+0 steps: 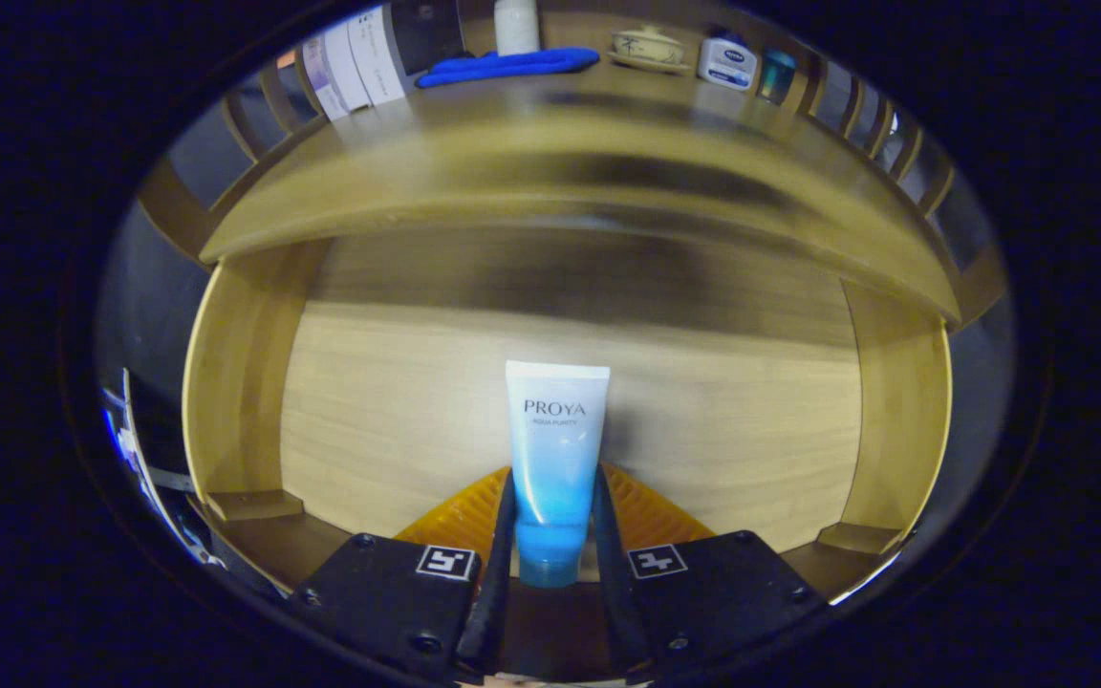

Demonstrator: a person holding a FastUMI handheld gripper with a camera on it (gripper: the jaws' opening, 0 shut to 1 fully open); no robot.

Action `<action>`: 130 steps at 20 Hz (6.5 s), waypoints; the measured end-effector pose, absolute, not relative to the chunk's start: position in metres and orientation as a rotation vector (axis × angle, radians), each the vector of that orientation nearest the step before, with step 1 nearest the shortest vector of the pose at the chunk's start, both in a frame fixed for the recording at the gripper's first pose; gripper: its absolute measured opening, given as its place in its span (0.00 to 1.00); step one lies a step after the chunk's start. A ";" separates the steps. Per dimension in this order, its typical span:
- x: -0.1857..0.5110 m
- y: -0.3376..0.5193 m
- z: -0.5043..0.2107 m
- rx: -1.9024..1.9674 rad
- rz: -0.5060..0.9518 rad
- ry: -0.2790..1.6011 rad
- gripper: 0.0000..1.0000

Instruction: Pull open the drawer, take out the items inside it, and place them on the countertop above the cabinet.

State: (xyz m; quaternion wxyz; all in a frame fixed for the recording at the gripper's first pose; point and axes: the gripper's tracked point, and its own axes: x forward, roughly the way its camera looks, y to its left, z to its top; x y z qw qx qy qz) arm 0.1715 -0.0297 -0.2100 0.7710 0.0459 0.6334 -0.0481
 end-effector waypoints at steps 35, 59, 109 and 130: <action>0.361 -0.079 -0.096 0.074 -0.285 1.020 0.44; 0.224 -0.031 -0.055 -0.069 -0.113 0.921 0.71; 0.069 -0.027 -0.207 0.013 -0.160 0.335 1.00; 0.132 -0.033 -0.208 -0.039 -0.208 0.319 1.00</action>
